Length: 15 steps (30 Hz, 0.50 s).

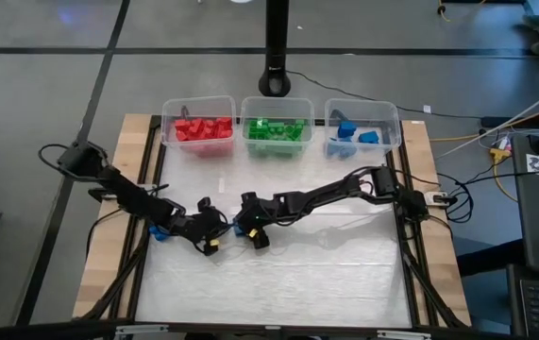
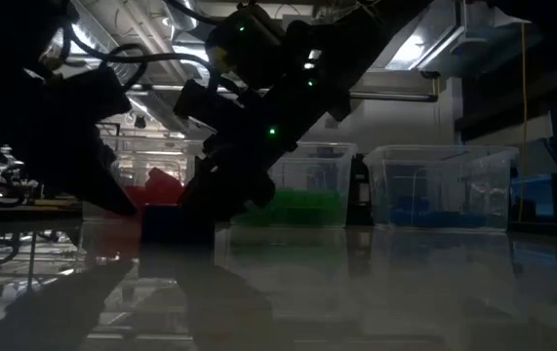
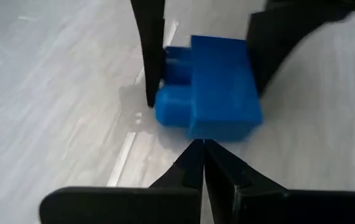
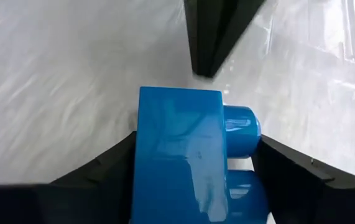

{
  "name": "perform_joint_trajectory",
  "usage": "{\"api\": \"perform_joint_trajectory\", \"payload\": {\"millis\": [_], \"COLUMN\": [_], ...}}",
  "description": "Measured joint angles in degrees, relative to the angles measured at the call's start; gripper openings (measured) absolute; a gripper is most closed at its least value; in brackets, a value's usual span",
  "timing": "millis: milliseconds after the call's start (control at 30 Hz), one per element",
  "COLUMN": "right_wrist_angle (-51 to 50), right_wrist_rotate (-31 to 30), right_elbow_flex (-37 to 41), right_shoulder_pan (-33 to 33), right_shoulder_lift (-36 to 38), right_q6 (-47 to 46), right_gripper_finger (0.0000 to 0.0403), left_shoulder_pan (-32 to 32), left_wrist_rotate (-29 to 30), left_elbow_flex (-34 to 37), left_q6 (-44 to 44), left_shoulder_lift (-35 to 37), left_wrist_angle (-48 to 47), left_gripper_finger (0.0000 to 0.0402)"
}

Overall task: Sort blocks
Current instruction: Put the blue game piece into the right transparent bin

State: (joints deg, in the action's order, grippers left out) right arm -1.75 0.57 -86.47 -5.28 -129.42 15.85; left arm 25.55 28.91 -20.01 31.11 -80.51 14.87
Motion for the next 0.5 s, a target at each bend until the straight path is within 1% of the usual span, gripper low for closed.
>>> {"api": "perform_joint_trajectory", "payload": {"millis": [100, 267, 367, 500], "right_wrist_angle": [-1.7, -4.3, -5.6, -6.9], "right_wrist_rotate": [-0.2, -2.4, -3.6, -3.8], "right_elbow_flex": [0.1, 0.3, 0.3, 0.2], "right_shoulder_pan": [0.0, 0.1, 0.1, 0.1], "right_shoulder_lift": [1.2, 3.1, 4.3, 5.0], "right_q6": [1.7, 3.8, 4.3, 4.6], "right_gripper_finger": [0.0273, 0.0273, 0.0273, 0.0272], "left_shoulder_pan": [0.8, 1.7, 2.0, 2.0], "left_wrist_rotate": [0.0, 0.2, 0.8, 1.3], "left_elbow_flex": [0.0, 0.0, 0.0, 0.0], "left_q6": [0.0, 0.8, 1.7, 1.9], "left_shoulder_lift": [2.9, 7.5, 8.9, 9.0], "left_wrist_angle": [-2.9, -8.6, -10.5, -11.3], "left_gripper_finger": [0.0004, 0.0004, 0.0004, 0.0004]}}
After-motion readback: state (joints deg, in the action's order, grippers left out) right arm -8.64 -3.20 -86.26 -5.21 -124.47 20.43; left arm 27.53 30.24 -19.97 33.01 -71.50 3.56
